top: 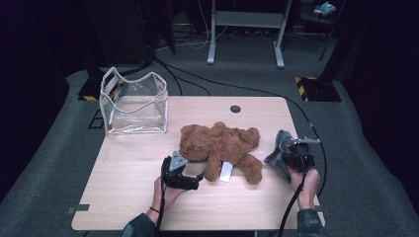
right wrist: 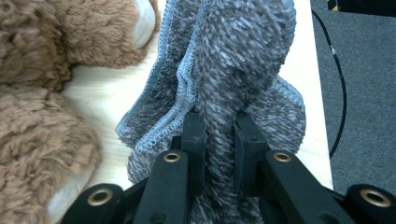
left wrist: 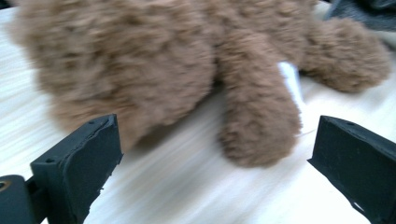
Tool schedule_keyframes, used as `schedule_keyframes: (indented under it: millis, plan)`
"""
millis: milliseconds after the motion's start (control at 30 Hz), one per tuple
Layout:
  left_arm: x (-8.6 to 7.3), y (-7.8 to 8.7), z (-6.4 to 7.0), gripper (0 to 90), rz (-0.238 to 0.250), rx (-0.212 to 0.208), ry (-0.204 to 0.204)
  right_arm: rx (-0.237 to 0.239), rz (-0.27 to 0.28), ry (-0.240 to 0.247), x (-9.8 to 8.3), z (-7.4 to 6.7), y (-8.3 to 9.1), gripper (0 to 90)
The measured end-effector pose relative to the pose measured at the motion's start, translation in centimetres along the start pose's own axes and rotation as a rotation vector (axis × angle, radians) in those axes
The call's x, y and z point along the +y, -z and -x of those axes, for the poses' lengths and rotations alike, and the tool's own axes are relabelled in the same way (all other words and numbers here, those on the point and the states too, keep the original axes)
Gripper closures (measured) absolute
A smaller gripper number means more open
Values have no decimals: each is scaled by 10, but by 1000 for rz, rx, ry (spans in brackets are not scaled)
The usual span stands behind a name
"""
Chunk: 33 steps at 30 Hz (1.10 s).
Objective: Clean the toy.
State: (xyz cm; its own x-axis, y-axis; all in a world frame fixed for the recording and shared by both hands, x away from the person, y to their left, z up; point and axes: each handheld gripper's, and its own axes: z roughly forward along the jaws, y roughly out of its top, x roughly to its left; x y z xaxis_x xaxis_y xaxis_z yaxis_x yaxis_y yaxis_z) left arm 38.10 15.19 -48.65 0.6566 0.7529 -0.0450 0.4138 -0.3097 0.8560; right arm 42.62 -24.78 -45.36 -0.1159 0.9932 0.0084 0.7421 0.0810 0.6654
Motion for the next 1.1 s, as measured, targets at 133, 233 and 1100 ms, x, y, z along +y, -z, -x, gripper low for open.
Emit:
schedule_keyframes:
  millis: [133,233,1100]
  plan:
    - [3,-9,16,0,-18,-57,-10,0,3,-4,-2,1,1,775]
    - [6,-15,25,0,-39,-85,-28,2,4,-2,-3,1,2,774]
    - [3,-77,34,512,-141,52,-21,16,5,-15,-12,1,-1,772]
